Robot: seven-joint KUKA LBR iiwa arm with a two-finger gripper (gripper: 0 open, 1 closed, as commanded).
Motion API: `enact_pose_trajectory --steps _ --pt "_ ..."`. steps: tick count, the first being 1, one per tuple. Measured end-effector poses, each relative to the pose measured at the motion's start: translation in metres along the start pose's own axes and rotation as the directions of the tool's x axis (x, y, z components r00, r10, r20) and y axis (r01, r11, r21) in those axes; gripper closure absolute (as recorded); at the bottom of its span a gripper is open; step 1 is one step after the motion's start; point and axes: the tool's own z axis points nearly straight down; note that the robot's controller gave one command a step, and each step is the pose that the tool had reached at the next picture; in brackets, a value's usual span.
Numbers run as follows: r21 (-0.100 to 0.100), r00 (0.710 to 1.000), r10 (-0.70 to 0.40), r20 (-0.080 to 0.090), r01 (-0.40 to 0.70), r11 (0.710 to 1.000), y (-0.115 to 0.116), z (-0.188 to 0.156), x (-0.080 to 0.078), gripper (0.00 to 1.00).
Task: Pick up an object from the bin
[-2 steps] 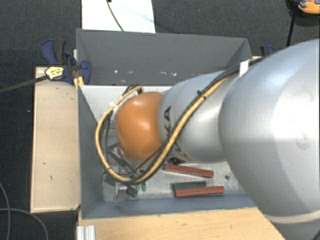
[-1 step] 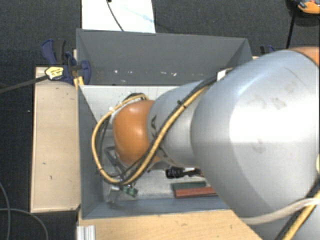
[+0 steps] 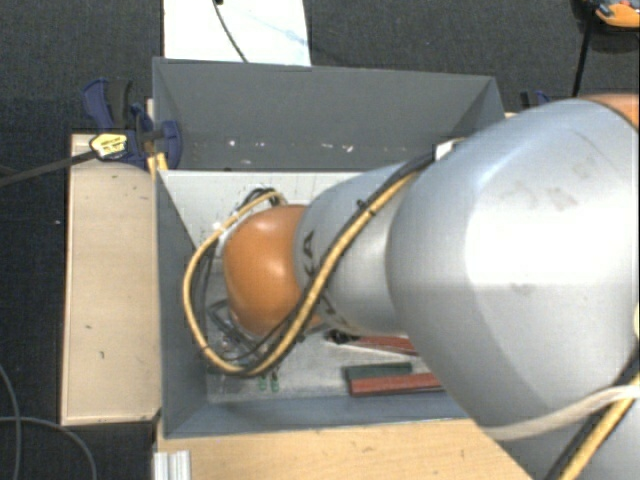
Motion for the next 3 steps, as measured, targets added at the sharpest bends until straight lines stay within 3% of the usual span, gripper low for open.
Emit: enact_pose_trajectory --steps 3 --pt "-0.002 0.999 -0.032 0.002 0.032 0.999 0.0 -0.0049 0.0001 1.0"
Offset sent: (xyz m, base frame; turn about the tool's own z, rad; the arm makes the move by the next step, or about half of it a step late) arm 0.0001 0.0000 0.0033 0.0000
